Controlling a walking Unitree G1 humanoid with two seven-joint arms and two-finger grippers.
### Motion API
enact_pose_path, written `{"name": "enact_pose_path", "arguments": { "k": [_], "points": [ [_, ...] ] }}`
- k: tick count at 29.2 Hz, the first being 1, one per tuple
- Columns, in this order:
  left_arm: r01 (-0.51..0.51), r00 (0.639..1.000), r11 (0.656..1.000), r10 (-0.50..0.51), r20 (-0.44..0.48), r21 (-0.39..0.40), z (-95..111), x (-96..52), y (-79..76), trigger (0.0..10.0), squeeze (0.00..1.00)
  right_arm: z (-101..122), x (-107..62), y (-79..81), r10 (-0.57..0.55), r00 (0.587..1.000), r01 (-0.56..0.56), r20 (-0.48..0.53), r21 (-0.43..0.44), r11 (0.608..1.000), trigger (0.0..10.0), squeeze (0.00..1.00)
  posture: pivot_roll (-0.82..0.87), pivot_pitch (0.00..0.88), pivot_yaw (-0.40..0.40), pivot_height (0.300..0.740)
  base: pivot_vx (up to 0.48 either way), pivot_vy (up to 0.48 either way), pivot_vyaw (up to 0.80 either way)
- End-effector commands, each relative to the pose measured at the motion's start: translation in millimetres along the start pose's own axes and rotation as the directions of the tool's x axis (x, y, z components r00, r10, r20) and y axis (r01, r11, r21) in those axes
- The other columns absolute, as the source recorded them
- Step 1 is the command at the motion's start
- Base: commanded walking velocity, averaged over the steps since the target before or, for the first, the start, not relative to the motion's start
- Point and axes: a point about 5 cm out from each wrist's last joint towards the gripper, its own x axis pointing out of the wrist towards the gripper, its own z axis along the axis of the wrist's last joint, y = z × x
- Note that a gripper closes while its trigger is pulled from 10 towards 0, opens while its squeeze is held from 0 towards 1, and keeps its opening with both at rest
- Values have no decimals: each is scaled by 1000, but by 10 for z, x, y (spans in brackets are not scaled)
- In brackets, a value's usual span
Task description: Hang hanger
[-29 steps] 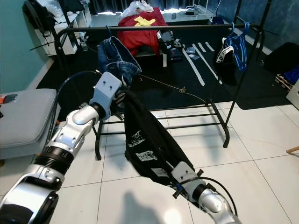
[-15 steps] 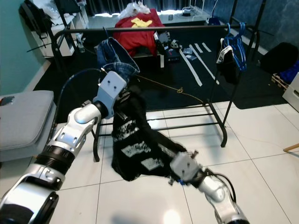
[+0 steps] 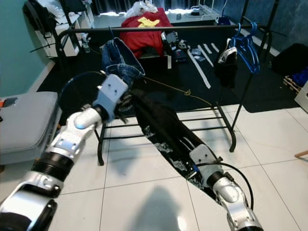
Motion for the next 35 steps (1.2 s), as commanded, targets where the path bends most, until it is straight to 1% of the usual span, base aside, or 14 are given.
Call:
{"name": "enact_pose_path", "arguments": {
  "k": [1, 2, 4, 6, 9, 18, 19, 21, 24, 27, 28, 30, 33, 35],
  "points": [
    [-86, 995, 996, 84, 55, 33, 130, -19, 216, 0, 0, -10, -37, 57, 35, 999, -35, 14, 15, 999, 0, 0, 34, 87, 65, 740, 0, 0, 0],
    [-83, 995, 996, 81, 54, 35, 128, -12, 206, 0, 0, 58, -30, 125, 94, 993, -95, 70, 12, 995, 0, 0, 33, 86, 66, 740, 0, 0, 0],
    [-67, 997, 997, 65, 48, 40, 116, -2, 172, 0, 0, 147, -28, 221, 178, 976, -179, 121, -5, 984, 0, 0, 32, 86, 67, 740, 0, 0, 0],
    [-67, 997, 997, 65, 48, 40, 116, -2, 172, 0, 0, 147, -28, 221, 178, 976, -179, 121, -5, 984, 0, 0, 32, 86, 67, 740, 0, 0, 0],
    [-31, 999, 999, 30, 38, 41, 95, 5, 97, 0, 0, 192, -19, 268, 228, 965, -225, 131, -44, 973, 0, 0, 32, 86, 68, 740, 0, 0, 0],
    [3, 1000, 999, -5, 24, 45, 62, 0, 35, 0, 0, 259, 8, 238, 209, 964, -198, 163, -78, 977, 0, 0, 34, 87, 67, 740, 0, 0, 0],
    [15, 1000, 999, -15, 10, 49, 24, -10, 8, 0, 0, 249, 17, 185, 161, 975, -152, 153, -71, 986, 0, 0, 33, 87, 67, 740, 0, 0, 0],
    [22, 1000, 998, -22, -4, 56, -23, -28, -17, 0, 0, 163, 19, 78, 56, 994, -56, 92, 0, 998, 0, 0, 32, 87, 68, 740, 0, 0, 0],
    [17, 1000, 998, -16, -6, 61, -30, -37, -6, 0, 0, 126, -4, 25, 7, 997, -11, 81, 43, 999, 0, 0, 34, 88, 67, 740, 0, 0, 0],
    [16, 1000, 998, -16, -8, 63, -33, -39, 1, 0, 0, 150, -12, 38, 29, 994, -33, 105, 39, 999, 0, 0, 33, 89, 68, 740, 0, 0, 0],
    [24, 1000, 998, -23, -11, 66, -35, -40, -1, 0, 0, 189, -16, 61, 56, 988, -62, 142, 41, 997, 0, 0, 34, 88, 67, 740, 0, 0, 0],
    [24, 1000, 998, -23, -11, 66, -35, -40, -1, 0, 0, 189, -16, 61, 56, 988, -62, 142, 41, 997, 0, 0, 34, 88, 67, 740, 0, 0, 0],
    [72, 997, 994, -71, -5, 84, -21, -34, -66, 0, 0, 308, -9, 127, 116, 964, -131, 237, 47, 990, 0, 0, 33, 89, 68, 740, 0, 0, 0],
    [98, 995, 990, -98, 3, 98, -4, -29, -111, 0, 0, 338, 2, 168, 155, 954, -172, 255, 46, 984, 0, 0, 32, 89, 68, 740, 0, 0, 0]
  ]
}}
